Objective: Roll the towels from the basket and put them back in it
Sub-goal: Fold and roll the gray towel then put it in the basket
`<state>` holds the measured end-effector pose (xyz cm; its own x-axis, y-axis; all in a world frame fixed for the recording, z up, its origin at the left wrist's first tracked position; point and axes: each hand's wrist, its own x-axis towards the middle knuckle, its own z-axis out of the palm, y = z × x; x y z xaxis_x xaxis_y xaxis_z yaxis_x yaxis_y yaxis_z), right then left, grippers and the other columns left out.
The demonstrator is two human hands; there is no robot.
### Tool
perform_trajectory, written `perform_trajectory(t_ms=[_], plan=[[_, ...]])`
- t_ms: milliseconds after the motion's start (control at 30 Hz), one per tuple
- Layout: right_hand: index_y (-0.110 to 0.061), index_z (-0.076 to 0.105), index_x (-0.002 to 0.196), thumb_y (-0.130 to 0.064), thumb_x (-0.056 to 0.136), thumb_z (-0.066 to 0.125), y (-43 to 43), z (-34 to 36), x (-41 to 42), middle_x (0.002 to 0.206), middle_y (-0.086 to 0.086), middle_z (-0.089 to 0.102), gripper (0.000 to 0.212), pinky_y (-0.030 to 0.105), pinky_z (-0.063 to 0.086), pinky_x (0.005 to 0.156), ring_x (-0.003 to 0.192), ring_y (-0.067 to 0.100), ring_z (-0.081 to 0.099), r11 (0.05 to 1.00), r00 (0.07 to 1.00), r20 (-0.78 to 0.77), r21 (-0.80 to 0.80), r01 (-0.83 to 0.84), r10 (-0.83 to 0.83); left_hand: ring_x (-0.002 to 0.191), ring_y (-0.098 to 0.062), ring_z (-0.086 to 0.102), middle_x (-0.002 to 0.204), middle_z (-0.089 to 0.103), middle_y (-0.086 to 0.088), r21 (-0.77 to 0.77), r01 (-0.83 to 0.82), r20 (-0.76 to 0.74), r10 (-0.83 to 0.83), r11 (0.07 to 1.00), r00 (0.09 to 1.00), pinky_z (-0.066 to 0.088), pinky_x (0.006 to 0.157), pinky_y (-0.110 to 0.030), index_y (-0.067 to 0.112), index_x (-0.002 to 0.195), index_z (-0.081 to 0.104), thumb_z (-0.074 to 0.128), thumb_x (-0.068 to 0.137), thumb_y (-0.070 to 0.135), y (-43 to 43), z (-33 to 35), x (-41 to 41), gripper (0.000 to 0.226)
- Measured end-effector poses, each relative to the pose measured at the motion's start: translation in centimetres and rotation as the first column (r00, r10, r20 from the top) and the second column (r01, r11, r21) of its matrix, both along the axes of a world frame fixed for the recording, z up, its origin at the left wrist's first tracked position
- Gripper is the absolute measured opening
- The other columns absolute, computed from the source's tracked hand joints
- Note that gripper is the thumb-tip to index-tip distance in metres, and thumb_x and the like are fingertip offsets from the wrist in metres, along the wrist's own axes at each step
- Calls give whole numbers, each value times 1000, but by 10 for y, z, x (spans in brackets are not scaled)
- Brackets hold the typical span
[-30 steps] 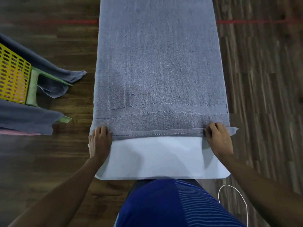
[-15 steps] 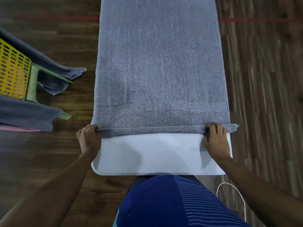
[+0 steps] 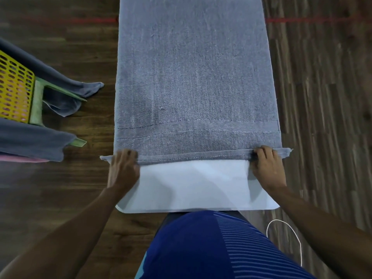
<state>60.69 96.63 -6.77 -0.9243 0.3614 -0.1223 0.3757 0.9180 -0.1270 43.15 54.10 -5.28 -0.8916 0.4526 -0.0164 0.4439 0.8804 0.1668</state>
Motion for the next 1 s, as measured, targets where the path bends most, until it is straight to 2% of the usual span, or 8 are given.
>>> perform_trajectory(t_ms=[200, 300, 433, 533, 667, 800, 933, 1000], plan=[[0, 57, 115, -13, 85, 45, 2, 1, 7, 116, 18, 56, 35, 48, 46, 88, 102, 39, 52, 998, 999, -41, -46, -37, 35, 103, -35, 51, 112, 57, -17, 46, -42, 60, 39, 998, 997, 48, 85, -50, 2, 110, 61, 65, 69, -9, 9, -12, 16, 42], [0, 60, 113, -5, 86, 55, 2, 1, 2, 117, 16, 58, 28, 48, 48, 87, 104, 38, 52, 995, 998, -59, -96, 5, -11, 104, -37, 57, 111, 61, -15, 78, -68, 102, 60, 995, 993, 55, 71, -50, 2, 106, 66, 68, 77, -7, 7, -7, 12, 31], [-2, 66, 96, -12, 85, 50, 6, 6, -4, 95, 12, 64, 22, 46, 46, 78, 91, 36, 54, 992, 992, -123, -122, 16, -31, 99, -35, 60, 101, 65, -12, 105, -66, 109, 55, 992, 993, 55, 60, -46, 2, 98, 71, 69, 82, -3, 7, 0, 11, 17], [-3, 66, 94, -2, 82, 63, 13, 10, -7, 92, 14, 65, 12, 46, 48, 79, 91, 36, 55, 981, 997, -64, -194, 20, -33, 93, -36, 63, 95, 68, -15, 133, -91, 171, 68, 987, 983, 55, 69, -49, 0, 101, 70, 66, 83, -5, 3, 3, 6, 19], [-5, 65, 90, -11, 84, 54, 25, 15, -16, 89, 16, 67, 14, 46, 48, 80, 88, 36, 59, 974, 999, 33, -226, -7, 14, 87, -36, 63, 91, 68, -19, 141, -30, 280, -11, 990, 960, 49, 78, -45, -2, 97, 66, 54, 90, 2, -7, 11, -8, 14], [-14, 59, 93, -14, 88, 54, 27, 16, -29, 96, 11, 65, 8, 44, 33, 86, 98, 33, 57, 974, 991, 124, -215, 74, -48, 83, -37, 60, 85, 65, -17, 60, -71, 488, 33, 996, 872, 43, 74, -43, 5, 83, 56, 35, 86, 20, -3, 8, -33, 26], [-10, 60, 98, -14, 83, 65, 21, 8, -21, 98, 14, 55, 16, 48, 29, 84, 95, 37, 50, 996, 996, -9, -14, 91, -92, 89, -37, 51, 92, 56, -16, -60, -111, 252, 123, 992, 960, 37, 78, -49, 10, 93, 53, 48, 88, 21, 4, -1, -31, 14], [-7, 60, 95, -4, 81, 67, 18, 5, -17, 95, 17, 52, 16, 49, 32, 78, 88, 37, 47, 998, 996, -78, 43, 50, -46, 88, -35, 46, 92, 52, -16, -8, -120, 122, 120, 993, 985, 37, 76, -49, 8, 89, 54, 63, 84, 9, 8, -4, -25, 11]])
